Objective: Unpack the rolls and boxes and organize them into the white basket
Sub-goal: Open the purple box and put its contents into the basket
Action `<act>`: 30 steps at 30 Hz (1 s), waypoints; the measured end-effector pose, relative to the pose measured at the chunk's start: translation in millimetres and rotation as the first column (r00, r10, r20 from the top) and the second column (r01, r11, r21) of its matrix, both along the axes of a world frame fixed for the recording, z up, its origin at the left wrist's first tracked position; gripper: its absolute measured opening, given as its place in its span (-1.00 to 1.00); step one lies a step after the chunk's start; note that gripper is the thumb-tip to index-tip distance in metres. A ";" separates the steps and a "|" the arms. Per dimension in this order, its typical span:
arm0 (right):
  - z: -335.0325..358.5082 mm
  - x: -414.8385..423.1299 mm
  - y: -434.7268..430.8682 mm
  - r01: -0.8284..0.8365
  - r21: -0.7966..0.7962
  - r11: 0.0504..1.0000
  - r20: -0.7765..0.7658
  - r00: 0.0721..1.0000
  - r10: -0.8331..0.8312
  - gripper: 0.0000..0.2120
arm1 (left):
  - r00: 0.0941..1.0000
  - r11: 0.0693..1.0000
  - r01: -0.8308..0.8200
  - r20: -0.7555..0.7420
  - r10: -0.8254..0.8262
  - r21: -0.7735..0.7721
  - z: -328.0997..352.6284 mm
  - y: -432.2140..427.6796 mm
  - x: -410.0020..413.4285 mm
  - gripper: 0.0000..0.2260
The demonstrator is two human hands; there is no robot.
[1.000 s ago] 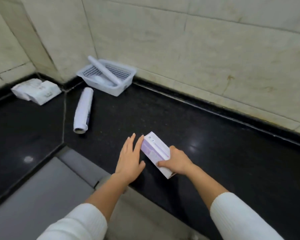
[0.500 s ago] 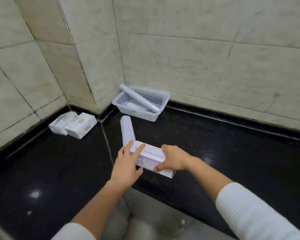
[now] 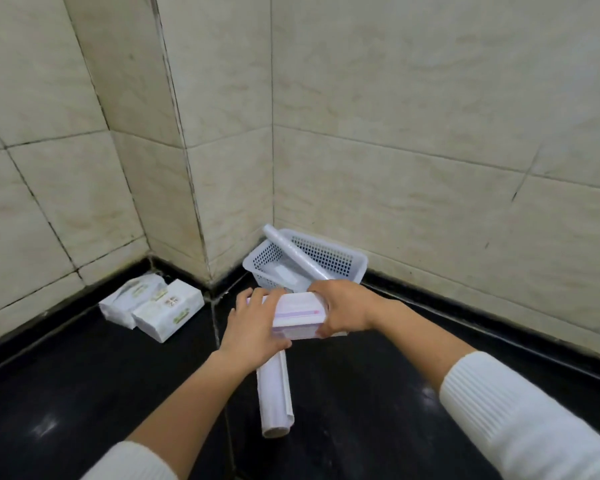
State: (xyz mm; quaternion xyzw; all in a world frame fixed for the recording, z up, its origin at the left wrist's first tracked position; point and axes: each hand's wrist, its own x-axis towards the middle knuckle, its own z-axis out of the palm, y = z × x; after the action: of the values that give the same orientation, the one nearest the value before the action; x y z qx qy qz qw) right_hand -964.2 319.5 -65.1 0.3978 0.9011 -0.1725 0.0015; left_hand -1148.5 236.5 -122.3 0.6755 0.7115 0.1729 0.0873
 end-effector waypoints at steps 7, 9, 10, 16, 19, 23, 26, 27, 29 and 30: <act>16.1 -27.7 52.7 -0.031 -0.076 0.997 -0.336 0.942 0.004 -0.13 | 0.957 0.994 -0.082 0.285 0.059 0.070 7.4 41.2 -34.2 -0.51; 19.6 -30.9 63.5 0.016 -0.139 0.990 -0.450 0.890 -0.078 -0.11 | 0.938 0.990 -0.117 0.336 0.083 0.082 6.6 48.7 -46.2 -0.51; 20.8 -32.7 67.7 0.064 -0.181 0.981 -0.501 0.853 -0.147 -0.13 | 0.935 0.987 -0.133 0.343 0.094 0.092 6.4 52.3 -52.5 -0.50; 8.5 -45.1 73.7 0.147 -0.458 0.876 -0.572 0.706 -0.418 -0.31 | 0.917 0.977 -0.163 0.386 0.100 0.135 0.1 62.6 -77.9 -0.49; 5.2 -50.4 73.3 0.116 -0.506 0.855 -0.596 0.669 -0.444 -0.34 | 0.908 0.975 -0.155 0.411 0.078 0.157 -4.0 65.9 -85.0 -0.52; 2.6 -51.7 75.2 0.098 -0.539 0.837 -0.592 0.663 -0.459 -0.35 | 0.911 0.977 -0.121 0.410 0.040 0.175 -11.4 71.6 -89.7 -0.54; -0.3 -50.3 76.3 0.057 -0.549 0.834 -0.602 0.665 -0.441 -0.46 | 0.919 0.984 -0.071 0.393 0.002 0.162 -15.5 75.4 -90.6 -0.53; -0.5 -50.3 76.1 0.049 -0.549 0.834 -0.604 0.667 -0.436 -0.50 | 0.920 0.986 -0.064 0.392 -0.002 0.155 -16.6 75.8 -90.8 -0.54; -1.1 -51.5 76.6 0.053 -0.542 0.839 -0.597 0.679 -0.428 -0.54 | 0.913 0.988 -0.061 0.408 -0.003 0.144 -19.0 75.7 -90.5 -0.55; -0.9 -52.3 77.2 0.064 -0.541 0.839 -0.591 0.680 -0.433 -0.57 | 0.906 0.987 -0.061 0.423 -0.007 0.146 -20.4 75.5 -90.5 -0.55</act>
State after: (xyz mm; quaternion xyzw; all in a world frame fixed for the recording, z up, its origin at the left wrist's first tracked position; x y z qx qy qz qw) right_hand -1016.5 396.7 -66.0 0.4131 0.6975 -0.5237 -0.2619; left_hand -1239.0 312.0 -142.7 0.6168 0.6695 0.3711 0.1835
